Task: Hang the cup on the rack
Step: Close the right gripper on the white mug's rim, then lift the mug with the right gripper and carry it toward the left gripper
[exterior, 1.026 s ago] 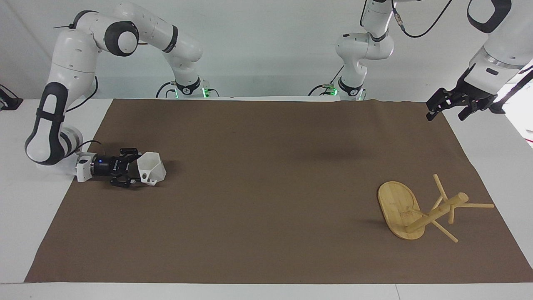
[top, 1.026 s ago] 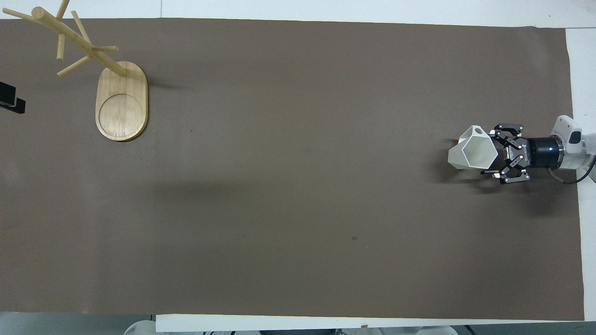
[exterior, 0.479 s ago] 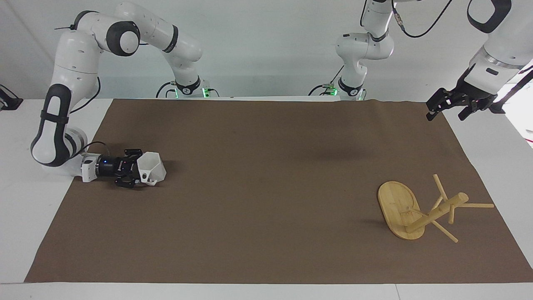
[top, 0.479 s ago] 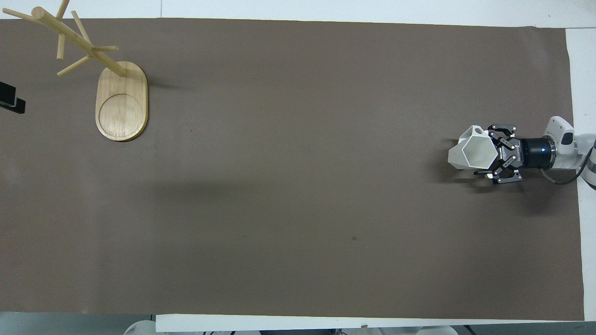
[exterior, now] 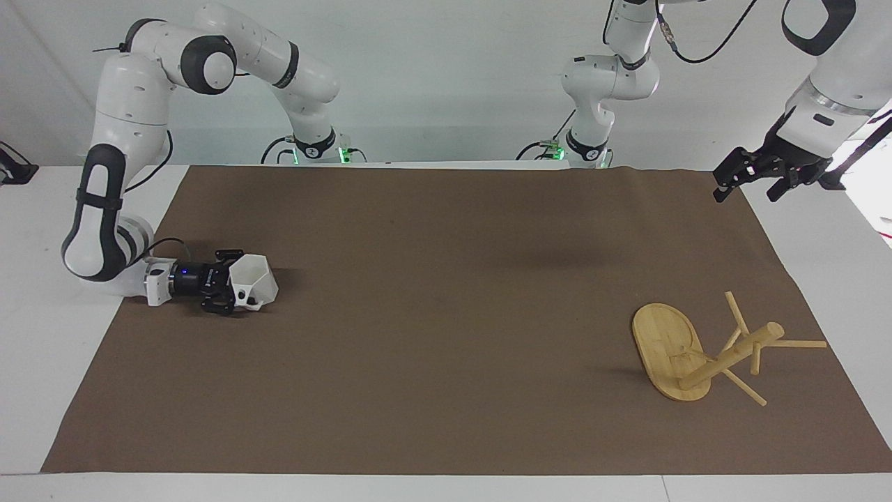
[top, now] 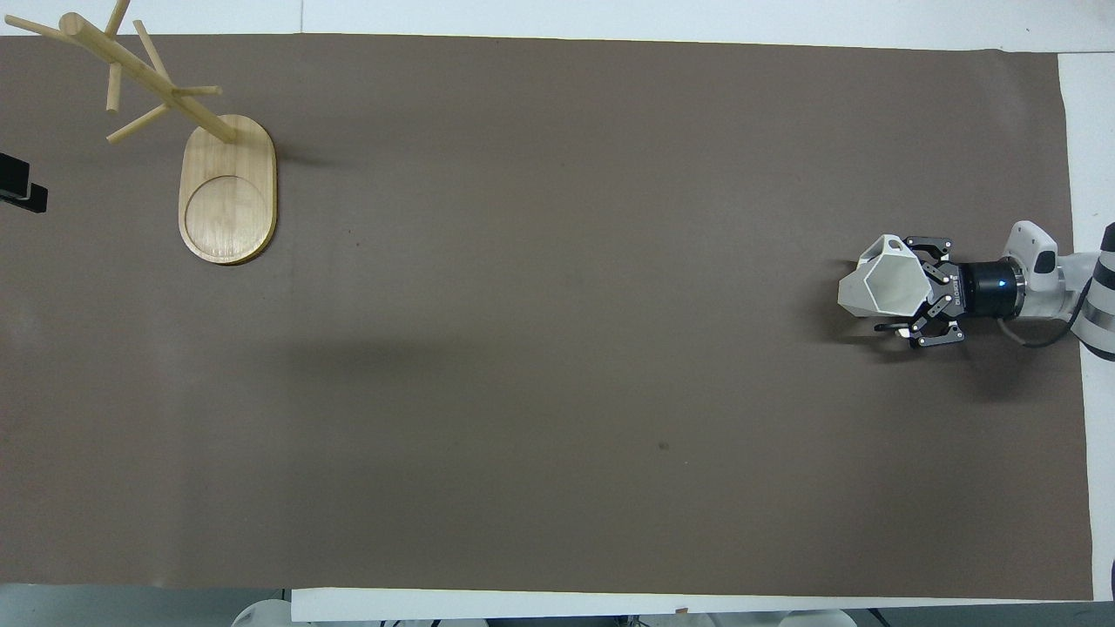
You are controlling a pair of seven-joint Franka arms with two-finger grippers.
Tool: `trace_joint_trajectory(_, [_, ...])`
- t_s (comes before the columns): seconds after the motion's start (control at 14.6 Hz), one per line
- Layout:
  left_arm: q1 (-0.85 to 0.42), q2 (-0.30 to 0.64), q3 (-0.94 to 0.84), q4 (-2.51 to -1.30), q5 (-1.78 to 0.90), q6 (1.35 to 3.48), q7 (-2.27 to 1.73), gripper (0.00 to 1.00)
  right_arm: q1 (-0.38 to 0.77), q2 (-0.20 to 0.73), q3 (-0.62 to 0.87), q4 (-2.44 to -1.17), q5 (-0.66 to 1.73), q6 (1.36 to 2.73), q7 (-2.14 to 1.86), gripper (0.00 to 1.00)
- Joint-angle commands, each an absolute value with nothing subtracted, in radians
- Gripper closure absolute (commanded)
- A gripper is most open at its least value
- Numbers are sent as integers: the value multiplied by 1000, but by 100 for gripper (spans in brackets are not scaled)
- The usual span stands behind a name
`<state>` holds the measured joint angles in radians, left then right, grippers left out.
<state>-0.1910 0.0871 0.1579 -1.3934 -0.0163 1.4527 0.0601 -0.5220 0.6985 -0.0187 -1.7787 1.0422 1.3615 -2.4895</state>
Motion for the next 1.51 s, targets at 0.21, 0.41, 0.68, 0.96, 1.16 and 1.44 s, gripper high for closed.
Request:
trace_joint_trajectory(0.21, [-192, 57, 156, -1427, -9, 1450, 58, 0, -485, 660, -18, -1827, 1092, 1397, -2539, 0])
trace_joint_trajectory(0.41, [-190, 57, 158, -1427, -9, 1450, 58, 0, -483, 661, -18, -1824, 1095, 1408, -2539, 34])
trace_joint_trajectory(0.68, [-190, 57, 158, -1427, -9, 1450, 58, 0, -431, 620, -17, -1818, 1098, 1411, -2485, 81])
trace_joint_trajectory(0.96, [-190, 57, 158, -1427, -9, 1450, 58, 0, -206, 499, -17, -1821, 1213, 1534, -2329, 81])
trace_joint_trajectory(1.16, [-190, 57, 158, -1427, -9, 1450, 58, 0, -13, 495, -17, -1822, 1452, 1653, -2228, 81])
trace_joint_trajectory(1.44, [-228, 45, 144, -1440, -14, 1395, 22, 0, 260, 468, -17, -1810, 1684, 1937, -2122, 81])
